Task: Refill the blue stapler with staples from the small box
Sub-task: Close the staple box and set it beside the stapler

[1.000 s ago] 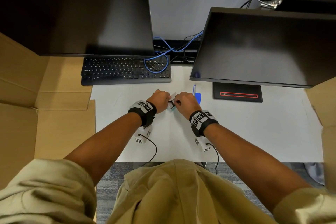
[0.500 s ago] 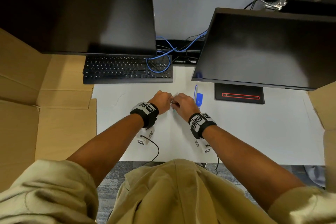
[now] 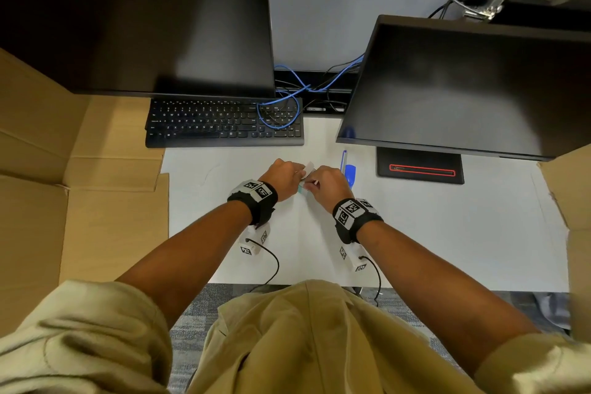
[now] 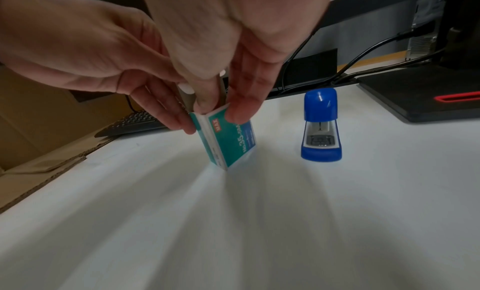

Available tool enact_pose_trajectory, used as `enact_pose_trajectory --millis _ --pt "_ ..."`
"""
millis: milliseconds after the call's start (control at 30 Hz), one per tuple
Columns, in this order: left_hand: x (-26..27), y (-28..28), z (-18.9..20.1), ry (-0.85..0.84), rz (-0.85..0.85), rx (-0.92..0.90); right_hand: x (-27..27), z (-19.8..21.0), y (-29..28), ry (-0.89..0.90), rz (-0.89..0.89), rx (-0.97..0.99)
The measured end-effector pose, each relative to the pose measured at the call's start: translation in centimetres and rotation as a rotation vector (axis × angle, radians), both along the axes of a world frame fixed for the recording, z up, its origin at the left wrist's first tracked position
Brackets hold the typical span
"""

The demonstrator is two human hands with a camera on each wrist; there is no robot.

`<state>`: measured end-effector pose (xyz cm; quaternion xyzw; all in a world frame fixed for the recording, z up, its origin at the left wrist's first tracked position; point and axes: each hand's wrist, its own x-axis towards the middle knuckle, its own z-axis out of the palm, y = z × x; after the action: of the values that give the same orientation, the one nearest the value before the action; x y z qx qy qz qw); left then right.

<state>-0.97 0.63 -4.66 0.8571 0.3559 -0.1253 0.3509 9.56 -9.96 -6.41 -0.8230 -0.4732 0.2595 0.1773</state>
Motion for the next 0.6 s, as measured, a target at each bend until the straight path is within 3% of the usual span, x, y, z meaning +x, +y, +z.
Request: enact_pose_trajectory --millis 100,267,467,600 --pt "0.1 -0.2 0.2 -0.034 0.007 0.029 0.4 -0.4 0.0 0.002 -0.003 -0.024" --pt "0.4 -0.9 0.5 -0.044 -0.06 0.126 1.5 -0.3 -1.8 0.141 -0.204 0.105" --pt "0.5 -1.7 0.0 0.025 -0.103 0.212 2.2 -0.7 -2.7 0.115 -0.087 0.025" --pt "0.5 -1.7 -0.1 0.011 -0.063 0.169 2.0 -0.4 -2.5 0.053 -0.065 0.038"
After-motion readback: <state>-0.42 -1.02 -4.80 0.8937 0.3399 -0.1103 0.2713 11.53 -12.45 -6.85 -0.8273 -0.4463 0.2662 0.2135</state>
